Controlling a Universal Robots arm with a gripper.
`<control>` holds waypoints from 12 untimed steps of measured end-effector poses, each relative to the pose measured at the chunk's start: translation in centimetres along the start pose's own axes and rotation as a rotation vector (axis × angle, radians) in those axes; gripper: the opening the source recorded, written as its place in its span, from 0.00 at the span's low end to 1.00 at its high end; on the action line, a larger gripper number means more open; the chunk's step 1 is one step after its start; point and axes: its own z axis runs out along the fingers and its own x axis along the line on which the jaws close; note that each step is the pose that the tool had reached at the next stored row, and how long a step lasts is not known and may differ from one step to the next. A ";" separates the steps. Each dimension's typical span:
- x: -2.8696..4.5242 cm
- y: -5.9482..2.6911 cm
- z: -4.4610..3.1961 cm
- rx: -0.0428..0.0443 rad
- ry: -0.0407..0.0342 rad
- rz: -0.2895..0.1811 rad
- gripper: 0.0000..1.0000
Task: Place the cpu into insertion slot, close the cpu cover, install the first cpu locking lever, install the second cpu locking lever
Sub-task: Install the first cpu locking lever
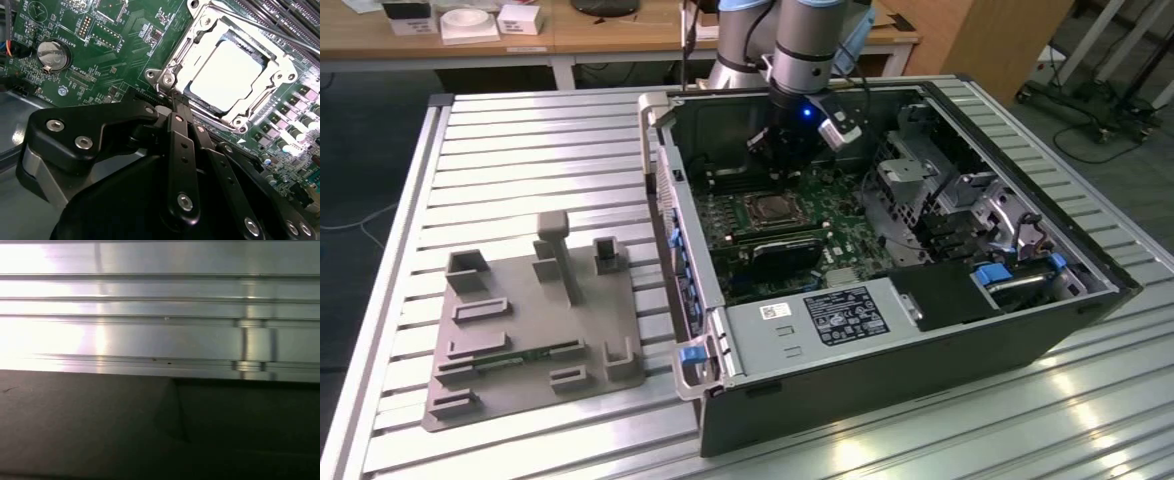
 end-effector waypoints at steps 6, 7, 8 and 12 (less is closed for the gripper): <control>0.00 -0.01 -0.44 -0.0014 0.0000 0.000 0.10; 0.00 -0.02 -0.44 -0.0016 -0.0001 0.000 0.10; 0.00 -0.04 -0.44 -0.0019 -0.0001 0.000 0.10; 0.00 -0.21 -0.45 -0.0015 0.0000 0.000 0.10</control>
